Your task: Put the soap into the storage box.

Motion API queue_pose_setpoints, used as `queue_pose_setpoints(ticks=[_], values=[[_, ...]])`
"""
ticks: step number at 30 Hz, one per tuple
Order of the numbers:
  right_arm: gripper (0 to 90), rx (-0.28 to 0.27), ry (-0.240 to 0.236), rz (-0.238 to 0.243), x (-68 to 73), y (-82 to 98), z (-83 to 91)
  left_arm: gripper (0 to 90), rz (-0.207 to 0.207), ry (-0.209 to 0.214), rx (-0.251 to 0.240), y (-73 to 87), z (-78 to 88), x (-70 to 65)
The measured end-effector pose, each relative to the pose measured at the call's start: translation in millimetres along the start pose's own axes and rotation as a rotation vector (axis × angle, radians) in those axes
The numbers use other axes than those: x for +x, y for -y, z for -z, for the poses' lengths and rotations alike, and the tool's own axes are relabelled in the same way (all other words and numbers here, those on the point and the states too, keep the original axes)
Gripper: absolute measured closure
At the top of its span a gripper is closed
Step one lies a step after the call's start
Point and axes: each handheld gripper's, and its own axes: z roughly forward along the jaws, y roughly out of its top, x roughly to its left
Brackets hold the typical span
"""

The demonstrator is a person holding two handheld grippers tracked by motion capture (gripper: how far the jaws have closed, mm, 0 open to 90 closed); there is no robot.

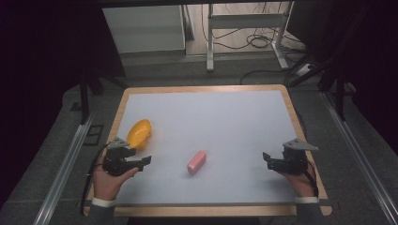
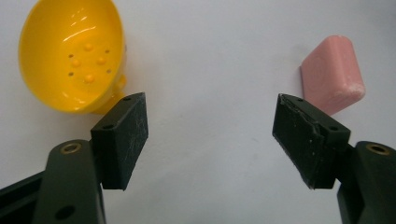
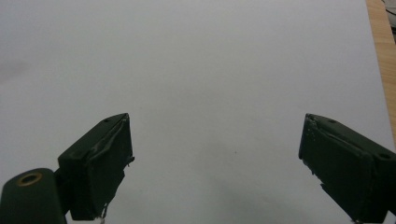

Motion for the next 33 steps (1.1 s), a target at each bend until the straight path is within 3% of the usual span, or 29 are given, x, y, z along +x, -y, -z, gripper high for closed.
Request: queue_pose_setpoints(ticks=[29, 33], values=[[10.1, 0.008, 0.003, -0.001, -2.2, 1.2, -0.6, 26.7, -0.099, 0.025, 0.072, -31.4, -29.9, -30.5], [10.0, 0.005, 0.001, -0.009, -2.5, 1.0, -0.3, 26.7, -0.135, 0.022, 0.09, -39.5, -33.8, -37.4]])
